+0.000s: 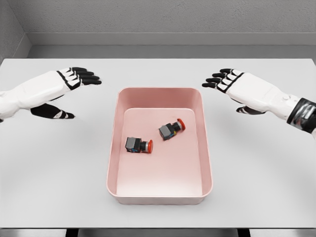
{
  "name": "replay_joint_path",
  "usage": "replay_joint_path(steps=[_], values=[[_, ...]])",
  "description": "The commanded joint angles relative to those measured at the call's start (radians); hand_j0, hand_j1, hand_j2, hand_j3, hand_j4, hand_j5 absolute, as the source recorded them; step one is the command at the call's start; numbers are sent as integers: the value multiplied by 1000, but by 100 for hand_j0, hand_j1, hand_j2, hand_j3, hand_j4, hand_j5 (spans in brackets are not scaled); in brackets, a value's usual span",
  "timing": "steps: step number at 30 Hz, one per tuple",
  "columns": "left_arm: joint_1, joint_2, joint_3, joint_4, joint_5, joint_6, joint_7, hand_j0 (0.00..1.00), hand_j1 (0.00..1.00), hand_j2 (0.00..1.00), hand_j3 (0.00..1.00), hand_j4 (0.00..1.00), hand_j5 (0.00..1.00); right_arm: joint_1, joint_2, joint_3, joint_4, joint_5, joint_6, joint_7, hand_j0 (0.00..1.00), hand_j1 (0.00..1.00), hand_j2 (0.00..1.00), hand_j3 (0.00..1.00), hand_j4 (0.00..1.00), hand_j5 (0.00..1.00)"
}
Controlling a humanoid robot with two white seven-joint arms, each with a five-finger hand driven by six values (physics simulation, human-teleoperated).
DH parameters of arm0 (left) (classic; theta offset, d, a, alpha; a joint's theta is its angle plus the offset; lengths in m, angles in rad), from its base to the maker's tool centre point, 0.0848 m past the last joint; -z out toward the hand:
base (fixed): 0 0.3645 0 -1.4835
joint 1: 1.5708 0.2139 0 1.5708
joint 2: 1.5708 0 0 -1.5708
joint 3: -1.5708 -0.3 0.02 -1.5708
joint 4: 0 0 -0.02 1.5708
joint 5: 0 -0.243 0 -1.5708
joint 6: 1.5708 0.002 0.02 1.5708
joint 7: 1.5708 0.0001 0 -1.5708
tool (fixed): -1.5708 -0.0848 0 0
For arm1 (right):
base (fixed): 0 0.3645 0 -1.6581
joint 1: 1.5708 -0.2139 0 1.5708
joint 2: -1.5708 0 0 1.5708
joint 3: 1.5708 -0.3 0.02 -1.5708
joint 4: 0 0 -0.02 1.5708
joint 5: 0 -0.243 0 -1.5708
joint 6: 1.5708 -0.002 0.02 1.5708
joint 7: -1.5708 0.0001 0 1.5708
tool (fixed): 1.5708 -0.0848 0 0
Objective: Put the industrial switch in the basket with both arms
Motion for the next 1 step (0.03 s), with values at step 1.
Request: replay_joint_path(steps=[1], values=[[2,64,55,48,41,2,-2,100,100,100,100,100,100,0,7,3,-2,-5,3,-1,100,100,100,100,100,100]])
